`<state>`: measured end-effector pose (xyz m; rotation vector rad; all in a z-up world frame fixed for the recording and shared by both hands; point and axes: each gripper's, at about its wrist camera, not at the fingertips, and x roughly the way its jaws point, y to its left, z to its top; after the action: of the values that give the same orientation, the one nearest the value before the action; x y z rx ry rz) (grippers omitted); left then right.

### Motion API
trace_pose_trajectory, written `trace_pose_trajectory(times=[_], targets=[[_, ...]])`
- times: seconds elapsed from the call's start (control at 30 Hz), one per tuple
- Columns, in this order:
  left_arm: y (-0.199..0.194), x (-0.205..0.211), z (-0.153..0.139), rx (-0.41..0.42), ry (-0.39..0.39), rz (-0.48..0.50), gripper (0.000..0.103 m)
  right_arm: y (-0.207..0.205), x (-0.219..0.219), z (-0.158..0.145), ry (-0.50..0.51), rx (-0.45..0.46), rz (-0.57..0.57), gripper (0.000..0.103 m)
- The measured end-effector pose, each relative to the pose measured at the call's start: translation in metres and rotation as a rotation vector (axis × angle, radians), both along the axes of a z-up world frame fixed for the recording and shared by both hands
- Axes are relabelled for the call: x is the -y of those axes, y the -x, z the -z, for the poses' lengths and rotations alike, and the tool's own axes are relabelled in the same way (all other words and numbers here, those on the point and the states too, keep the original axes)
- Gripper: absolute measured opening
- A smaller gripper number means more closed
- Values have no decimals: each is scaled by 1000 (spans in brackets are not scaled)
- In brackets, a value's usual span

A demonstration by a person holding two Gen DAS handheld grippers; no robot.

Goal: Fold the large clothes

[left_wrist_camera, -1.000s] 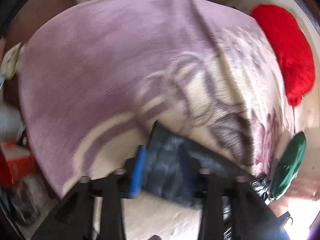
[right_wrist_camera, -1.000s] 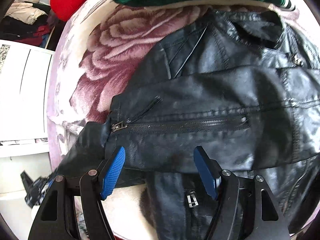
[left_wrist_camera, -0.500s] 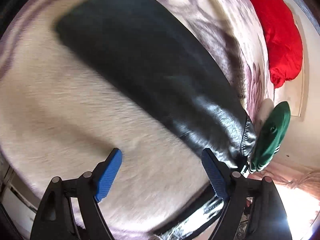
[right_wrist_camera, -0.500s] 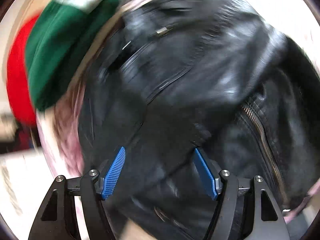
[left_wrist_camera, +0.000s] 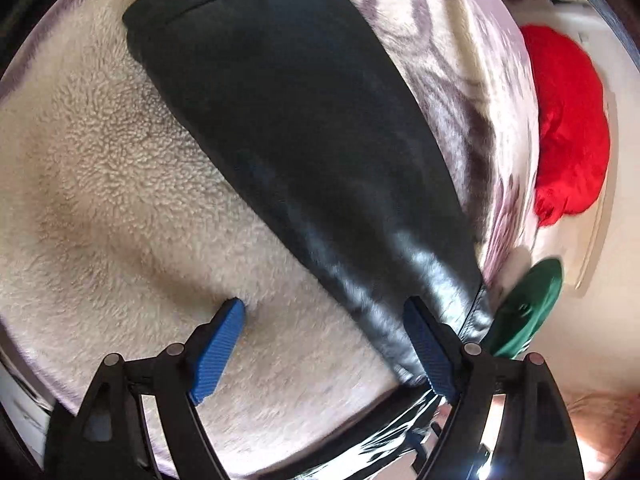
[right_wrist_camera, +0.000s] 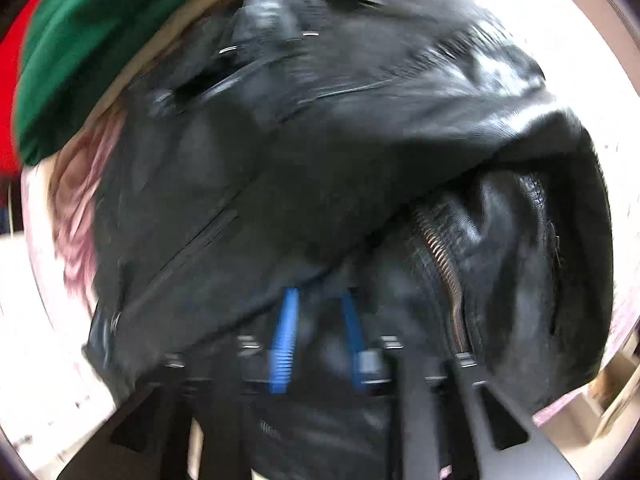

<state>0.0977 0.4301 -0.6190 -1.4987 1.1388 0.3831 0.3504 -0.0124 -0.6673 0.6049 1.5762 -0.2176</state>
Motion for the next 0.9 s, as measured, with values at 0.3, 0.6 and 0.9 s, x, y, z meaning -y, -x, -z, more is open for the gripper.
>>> trace_pose_trajectory(times=[0.3,0.6,0.9], targets=[[-27,-16,-34,-93,-282,-192,7,-26,-84,-11,-93,116,-181,54],[-58,-26,-89,53,-446,-72,3,-36,-219,-5,51,147,-707,68],[-98,12,-136,186,-608,41,3,-31,-166,-8,-132,152,-461,67]])
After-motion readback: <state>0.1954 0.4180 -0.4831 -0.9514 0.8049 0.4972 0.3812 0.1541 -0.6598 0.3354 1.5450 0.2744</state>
